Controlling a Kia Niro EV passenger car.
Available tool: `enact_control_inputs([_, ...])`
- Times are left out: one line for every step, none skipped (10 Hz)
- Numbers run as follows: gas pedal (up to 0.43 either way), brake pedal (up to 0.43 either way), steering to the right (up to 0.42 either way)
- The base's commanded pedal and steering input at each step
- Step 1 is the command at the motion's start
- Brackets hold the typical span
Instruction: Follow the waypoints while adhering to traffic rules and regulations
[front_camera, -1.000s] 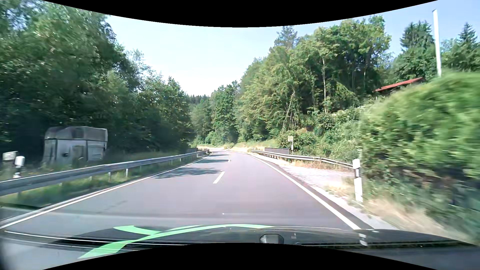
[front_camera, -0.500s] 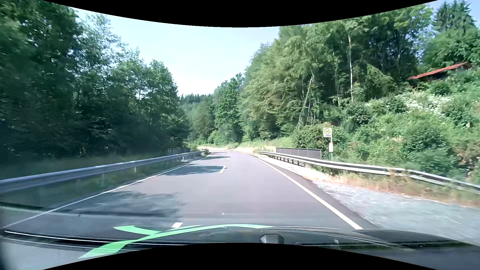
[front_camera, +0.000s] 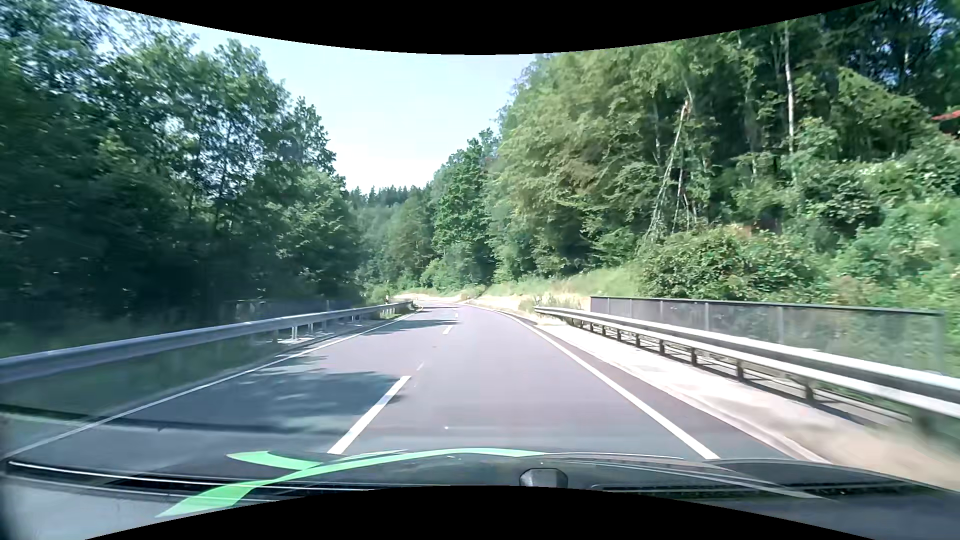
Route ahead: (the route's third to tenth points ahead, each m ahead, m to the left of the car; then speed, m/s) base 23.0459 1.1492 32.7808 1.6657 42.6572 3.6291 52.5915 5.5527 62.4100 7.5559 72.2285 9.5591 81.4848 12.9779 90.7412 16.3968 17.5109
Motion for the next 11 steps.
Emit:
enact_control_inputs([0.138, 0.000, -0.015])
enact_control_inputs([0.138, 0.000, -0.016])
enact_control_inputs([0.150, 0.000, -0.017])
enact_control_inputs([0.157, 0.000, -0.017])
enact_control_inputs([0.177, 0.000, -0.017])
enact_control_inputs([0.197, 0.000, -0.018])
enact_control_inputs([0.209, 0.000, -0.018])
enact_control_inputs([0.209, 0.000, -0.019])
enact_control_inputs([0.209, 0.000, -0.019])
enact_control_inputs([0.209, 0.000, -0.020])
enact_control_inputs([0.197, 0.000, -0.023])
